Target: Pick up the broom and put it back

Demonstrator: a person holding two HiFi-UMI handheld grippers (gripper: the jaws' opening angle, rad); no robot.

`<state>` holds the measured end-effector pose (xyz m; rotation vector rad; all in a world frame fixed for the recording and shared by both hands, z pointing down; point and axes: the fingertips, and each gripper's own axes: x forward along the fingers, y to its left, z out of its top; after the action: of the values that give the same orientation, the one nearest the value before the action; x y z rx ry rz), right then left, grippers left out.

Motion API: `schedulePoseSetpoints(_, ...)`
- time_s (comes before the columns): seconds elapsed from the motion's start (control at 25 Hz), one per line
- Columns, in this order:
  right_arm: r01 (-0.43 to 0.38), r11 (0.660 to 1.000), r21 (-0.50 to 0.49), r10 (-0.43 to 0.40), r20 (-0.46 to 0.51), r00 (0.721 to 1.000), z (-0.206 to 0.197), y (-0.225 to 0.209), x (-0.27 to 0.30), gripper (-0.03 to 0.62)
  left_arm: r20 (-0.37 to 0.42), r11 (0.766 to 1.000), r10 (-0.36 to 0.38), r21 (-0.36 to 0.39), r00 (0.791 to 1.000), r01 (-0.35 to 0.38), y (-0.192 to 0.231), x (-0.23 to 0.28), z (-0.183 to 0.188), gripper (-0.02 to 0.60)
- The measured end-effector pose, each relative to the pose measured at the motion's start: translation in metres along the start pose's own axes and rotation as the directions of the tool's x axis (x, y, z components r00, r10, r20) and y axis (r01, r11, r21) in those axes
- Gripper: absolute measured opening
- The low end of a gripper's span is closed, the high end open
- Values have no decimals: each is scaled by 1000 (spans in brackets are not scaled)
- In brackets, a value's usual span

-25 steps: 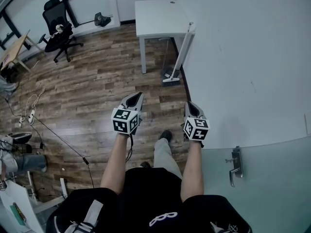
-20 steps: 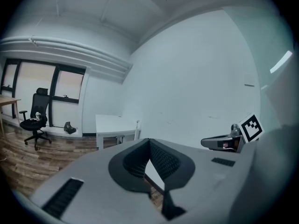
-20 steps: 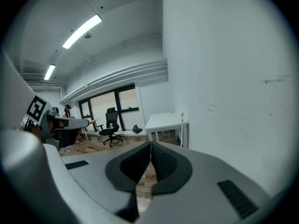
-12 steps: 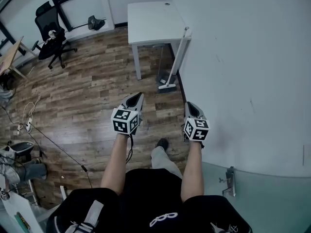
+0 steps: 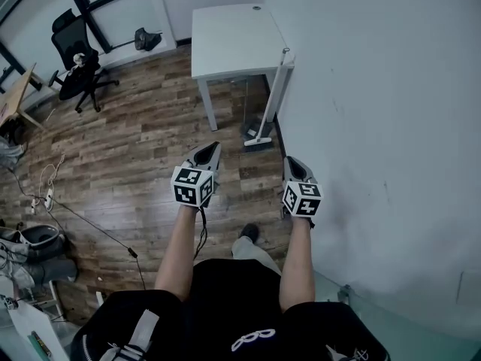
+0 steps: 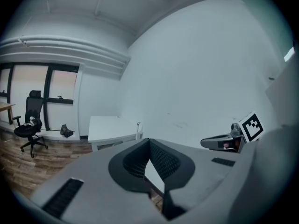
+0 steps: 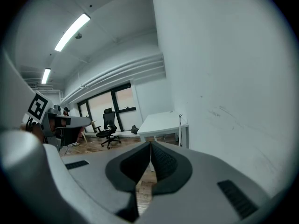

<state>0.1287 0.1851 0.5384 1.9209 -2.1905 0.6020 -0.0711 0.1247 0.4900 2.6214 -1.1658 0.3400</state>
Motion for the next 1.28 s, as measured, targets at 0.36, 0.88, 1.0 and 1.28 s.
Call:
schedulePoseSetpoints(0.36, -4, 1000, 18, 4, 0, 1000, 15, -48, 31, 25, -6, 1000, -5, 16, 1000, 5, -7, 55, 14, 11)
schedulePoseSetpoints(0.88, -56, 998, -15, 55, -40, 998, 25, -55, 63, 25, -13, 1000, 6, -21, 1000, -6, 11, 91, 15, 11)
schedulePoseSetpoints(1.0, -52, 998, -20, 50, -53, 997, 27, -64, 81, 25, -9, 999, -3, -33, 1000, 3, 20, 111, 17, 11)
schedulePoseSetpoints(1.28, -35, 999, -29, 33, -57, 998, 62, -77, 135, 25, 7, 998, -47, -43, 999, 47, 52, 168, 45, 11)
